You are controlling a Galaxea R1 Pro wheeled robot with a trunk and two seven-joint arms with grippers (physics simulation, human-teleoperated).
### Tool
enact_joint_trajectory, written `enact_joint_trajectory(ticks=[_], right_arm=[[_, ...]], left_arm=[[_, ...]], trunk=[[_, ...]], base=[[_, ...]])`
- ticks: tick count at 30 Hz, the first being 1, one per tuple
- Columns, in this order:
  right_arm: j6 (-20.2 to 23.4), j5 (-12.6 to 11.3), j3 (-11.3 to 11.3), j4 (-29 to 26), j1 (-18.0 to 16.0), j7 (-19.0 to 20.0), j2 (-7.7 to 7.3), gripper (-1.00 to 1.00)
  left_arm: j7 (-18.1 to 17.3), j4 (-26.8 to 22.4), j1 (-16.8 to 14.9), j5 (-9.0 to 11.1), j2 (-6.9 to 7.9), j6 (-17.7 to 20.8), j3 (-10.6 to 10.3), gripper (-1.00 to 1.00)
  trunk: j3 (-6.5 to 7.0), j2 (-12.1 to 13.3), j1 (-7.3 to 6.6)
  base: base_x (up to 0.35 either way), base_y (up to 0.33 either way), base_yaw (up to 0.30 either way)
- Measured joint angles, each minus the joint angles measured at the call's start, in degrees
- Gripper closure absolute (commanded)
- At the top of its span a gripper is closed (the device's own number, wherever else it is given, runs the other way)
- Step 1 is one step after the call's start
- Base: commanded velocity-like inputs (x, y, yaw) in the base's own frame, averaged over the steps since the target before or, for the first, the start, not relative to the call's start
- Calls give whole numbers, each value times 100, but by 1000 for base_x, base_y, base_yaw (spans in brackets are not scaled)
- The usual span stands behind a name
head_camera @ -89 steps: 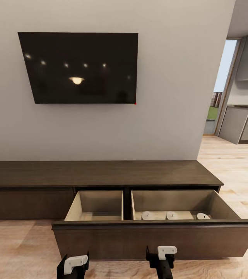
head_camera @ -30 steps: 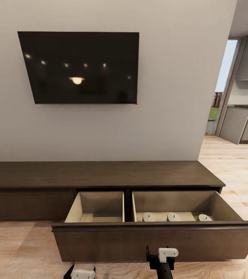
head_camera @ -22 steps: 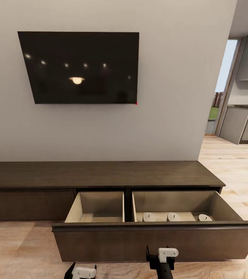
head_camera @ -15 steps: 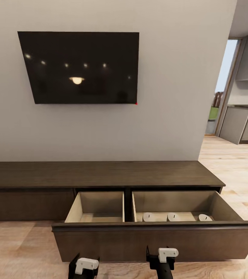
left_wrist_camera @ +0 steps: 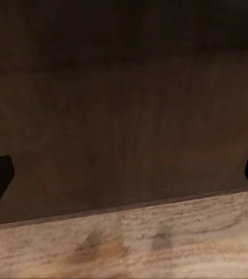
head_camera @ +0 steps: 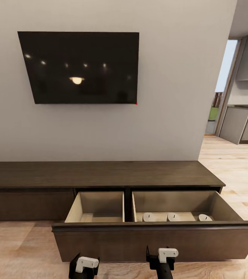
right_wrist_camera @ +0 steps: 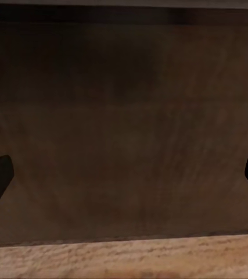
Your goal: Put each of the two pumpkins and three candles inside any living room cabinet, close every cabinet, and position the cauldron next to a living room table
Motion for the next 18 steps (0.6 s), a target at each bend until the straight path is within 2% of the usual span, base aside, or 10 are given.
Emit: enact_joint_trajectory(ticks=[5, 10, 18], right_arm=[[3, -6, 0, 3, 0, 0, 2, -100], [3, -7, 0, 4, 0, 0, 2, -100], [4, -7, 0, 4, 0, 0, 2, -100]], left_arm=[[-36, -25, -19, 11, 1, 14, 5, -100], [-371, -266, -20, 54, 25, 60, 12, -100], [-491, -519, -14, 69, 49, 93, 25, -100]], trunk=[[0, 0, 0], [0, 0, 0], [0, 0, 0]], base=[[0, 0, 0], [0, 0, 0], [0, 0, 0]])
